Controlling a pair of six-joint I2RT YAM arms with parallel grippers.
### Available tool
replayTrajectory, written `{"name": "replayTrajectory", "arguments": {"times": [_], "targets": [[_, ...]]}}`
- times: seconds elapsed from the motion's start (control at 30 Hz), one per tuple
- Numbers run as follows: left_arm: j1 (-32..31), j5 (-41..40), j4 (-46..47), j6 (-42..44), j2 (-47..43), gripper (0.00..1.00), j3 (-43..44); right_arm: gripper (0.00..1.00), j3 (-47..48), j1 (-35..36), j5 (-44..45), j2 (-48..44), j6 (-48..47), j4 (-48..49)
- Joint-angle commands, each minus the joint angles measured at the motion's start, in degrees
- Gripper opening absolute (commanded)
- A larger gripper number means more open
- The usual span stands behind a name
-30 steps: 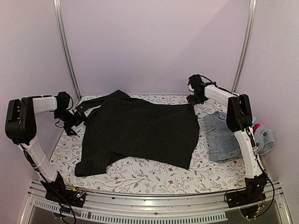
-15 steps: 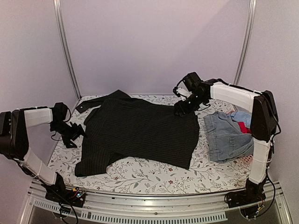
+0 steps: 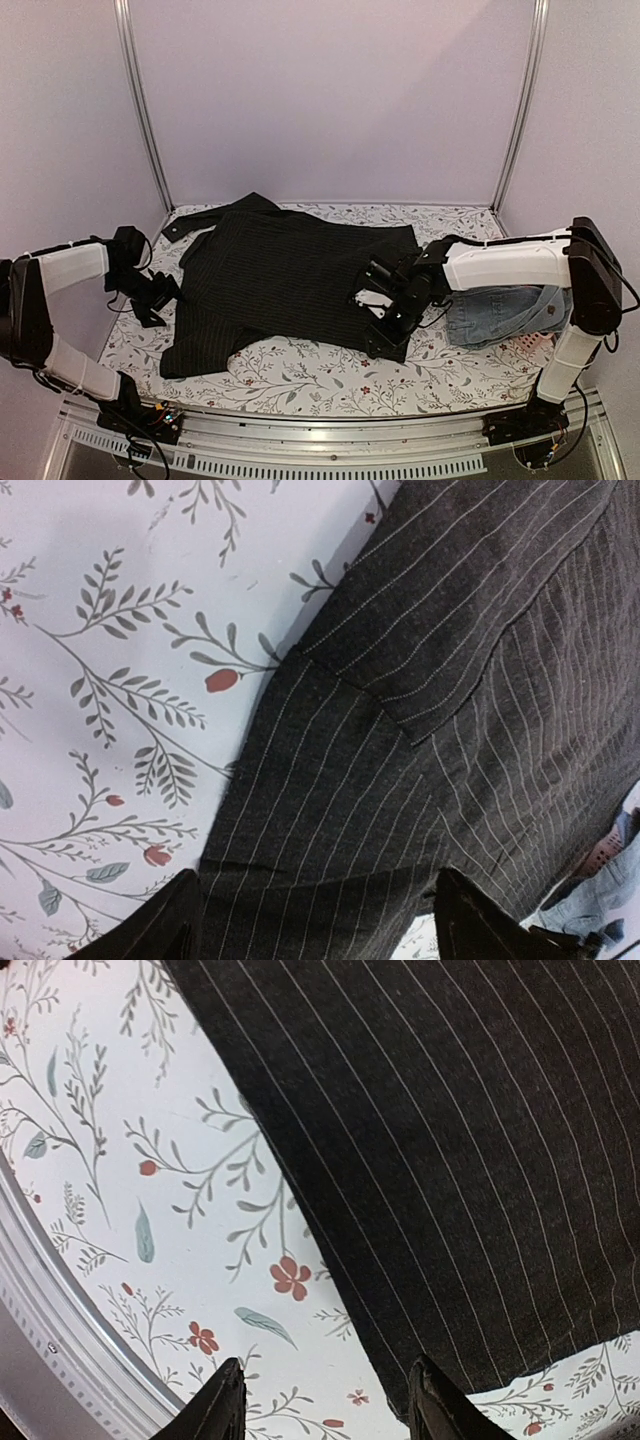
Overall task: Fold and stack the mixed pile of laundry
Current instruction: Pick up the flattened shirt from the center of the board.
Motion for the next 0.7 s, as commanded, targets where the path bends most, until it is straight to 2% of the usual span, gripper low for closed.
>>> {"name": "replayTrajectory", "arguments": {"times": [0.0, 0.33, 0.53, 0.67], "targets": [[-1.7, -0.7, -0.8, -2.2, -1.6, 0.78, -0.8, 0.54, -1.3, -0.2, 5.5, -1.6, 1.7, -2.0], [-2.3, -0.7, 0.1, -4.1, -0.1, 0.75, -1.4, 0.50, -5.6, 2.2, 4.6, -0.5, 2.0, -1.7], [-3.4, -0.8, 1.3, -4.8, 1.7, 0.74, -2.6, 0.34, -3.3, 2.5, 11.2, 2.4, 3.1, -3.7], [-3.4, -1.0, 1.4, -4.9, 2.0, 0.73, -3.0, 0.15, -3.0, 2.5, 13.3, 2.2, 3.8, -4.2]]}}
